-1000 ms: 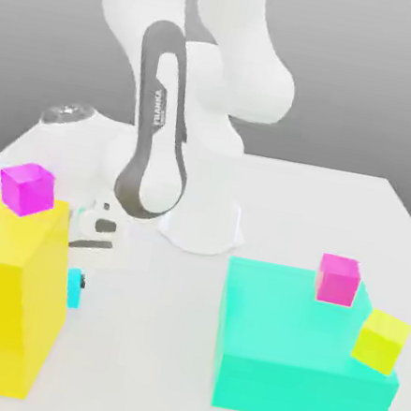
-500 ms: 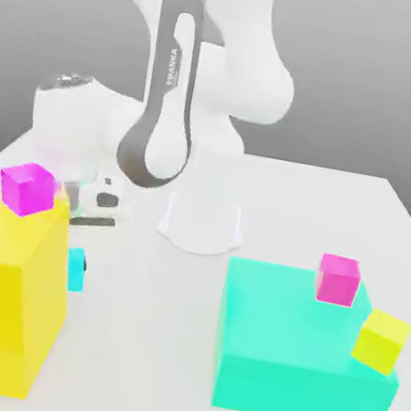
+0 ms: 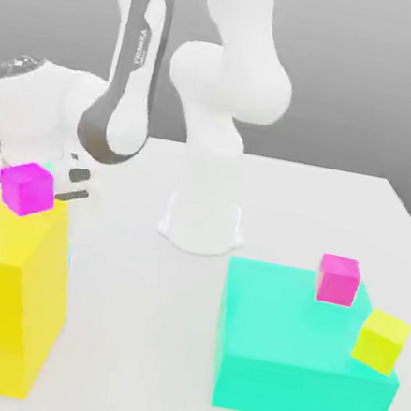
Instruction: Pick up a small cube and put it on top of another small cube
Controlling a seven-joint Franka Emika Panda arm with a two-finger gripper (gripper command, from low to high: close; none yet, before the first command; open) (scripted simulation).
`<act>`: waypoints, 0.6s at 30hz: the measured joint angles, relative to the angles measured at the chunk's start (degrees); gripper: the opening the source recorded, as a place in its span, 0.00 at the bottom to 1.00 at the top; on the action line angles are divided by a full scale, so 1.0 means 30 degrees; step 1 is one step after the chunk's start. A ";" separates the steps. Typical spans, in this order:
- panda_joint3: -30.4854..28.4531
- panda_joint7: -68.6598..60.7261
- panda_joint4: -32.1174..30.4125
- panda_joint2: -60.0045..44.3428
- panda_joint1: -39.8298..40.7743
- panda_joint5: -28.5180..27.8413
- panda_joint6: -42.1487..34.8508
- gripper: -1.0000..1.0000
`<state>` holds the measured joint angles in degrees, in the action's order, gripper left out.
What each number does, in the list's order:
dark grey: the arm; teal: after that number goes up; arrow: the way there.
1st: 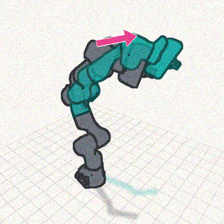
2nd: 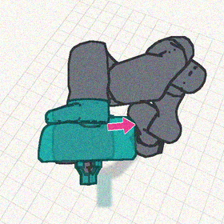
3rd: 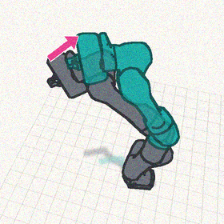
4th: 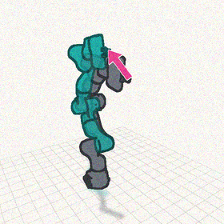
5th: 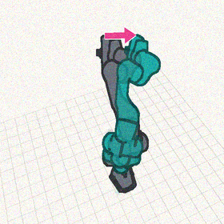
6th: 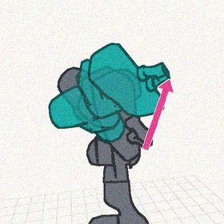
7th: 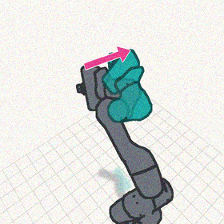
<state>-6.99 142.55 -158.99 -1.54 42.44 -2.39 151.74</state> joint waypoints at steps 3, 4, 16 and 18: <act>-0.0387 -0.2450 0.0963 -0.0045 0.0803 -0.1344 -0.1222 0.00; -0.0514 -0.3270 0.1285 -0.0063 0.1069 -0.1796 -0.1634 0.00; 0.0588 -1.1442 0.5079 0.2789 0.0820 -0.4270 -0.6764 0.00; 0.1391 -1.2556 0.5775 0.3946 -0.0112 -0.4009 -0.8108 0.00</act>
<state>-2.81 104.88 -141.67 10.30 42.11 -14.42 127.41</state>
